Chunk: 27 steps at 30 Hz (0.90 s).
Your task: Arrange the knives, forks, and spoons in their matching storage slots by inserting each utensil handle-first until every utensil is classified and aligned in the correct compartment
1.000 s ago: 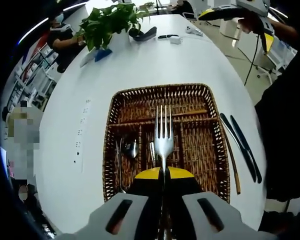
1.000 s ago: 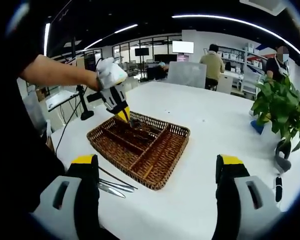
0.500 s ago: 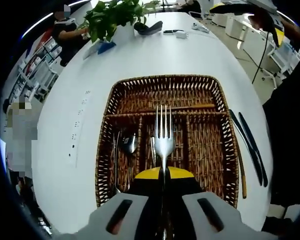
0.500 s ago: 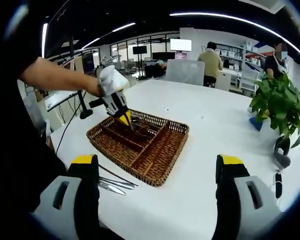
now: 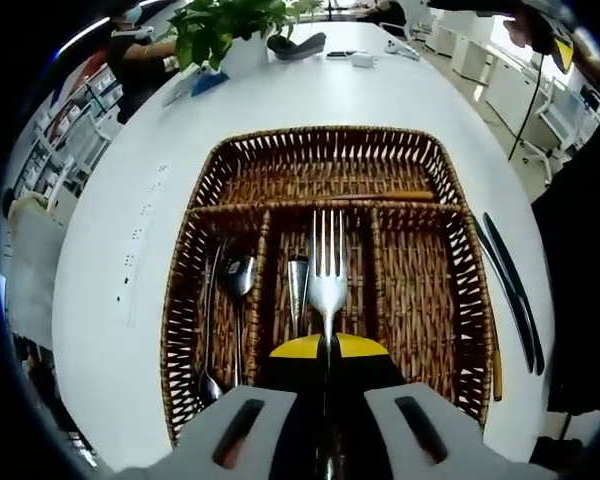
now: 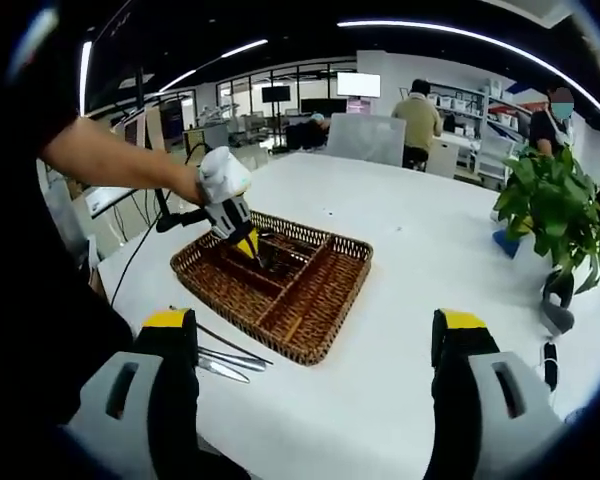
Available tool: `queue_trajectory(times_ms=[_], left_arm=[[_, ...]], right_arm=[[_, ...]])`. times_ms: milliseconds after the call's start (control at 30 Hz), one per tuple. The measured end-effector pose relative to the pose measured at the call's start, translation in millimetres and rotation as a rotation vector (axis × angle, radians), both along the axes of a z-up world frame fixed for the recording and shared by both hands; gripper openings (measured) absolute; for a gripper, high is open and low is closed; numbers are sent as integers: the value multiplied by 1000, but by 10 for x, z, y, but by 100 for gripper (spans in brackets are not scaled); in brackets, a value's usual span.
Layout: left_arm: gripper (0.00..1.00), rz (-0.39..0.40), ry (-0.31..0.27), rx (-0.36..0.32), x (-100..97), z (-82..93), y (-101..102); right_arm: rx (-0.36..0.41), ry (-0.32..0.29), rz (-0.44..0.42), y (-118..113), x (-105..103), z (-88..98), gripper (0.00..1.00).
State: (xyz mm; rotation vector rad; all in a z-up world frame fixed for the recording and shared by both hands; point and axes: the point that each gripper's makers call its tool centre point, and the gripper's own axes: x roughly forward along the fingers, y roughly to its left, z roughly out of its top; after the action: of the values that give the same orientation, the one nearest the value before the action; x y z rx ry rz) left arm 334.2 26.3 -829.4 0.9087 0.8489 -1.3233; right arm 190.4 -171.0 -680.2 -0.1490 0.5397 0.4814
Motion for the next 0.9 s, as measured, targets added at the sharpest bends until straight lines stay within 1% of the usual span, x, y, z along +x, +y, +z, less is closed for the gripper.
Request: queue_trajectory(times_ms=[233,400,433,467,500,567,633,700,767,833,900], left_arm=[[1,3,10,-10,17,-46,-7],[1,3,14,-15,11,-100,-15],[1,0,11,-18,14,-114,-23],[1,0,7,-23,22,-123,-34],[1,0,7,-25,23,-131,-40],[1,-1,4,-25,37,-155,-49],[1,-5,14,-26,8,-169,-54],[1,-21,5,-11,0,-198,-43],[1,-20,6,-16,2,-191,-51],[1,-15,8,-19,16,-196,-50],[1,-16,12,-21,8,-197,-53]], right_arm=[[-9,8,0,39,-2,-5,100],[-31,10,18,77,-28,1,100],[-36,-2,20,75,-24,16,100],[-22,-13,23,92,-20,45,100],[-8,-18,25,111,-19,67,100],[-6,-23,26,129,-19,89,100],[-16,-18,31,142,-24,74,100],[-20,-14,32,145,-32,65,100],[-20,-12,32,146,-37,65,100],[-17,-21,30,146,-42,90,100],[-9,-44,31,156,-36,146,100]])
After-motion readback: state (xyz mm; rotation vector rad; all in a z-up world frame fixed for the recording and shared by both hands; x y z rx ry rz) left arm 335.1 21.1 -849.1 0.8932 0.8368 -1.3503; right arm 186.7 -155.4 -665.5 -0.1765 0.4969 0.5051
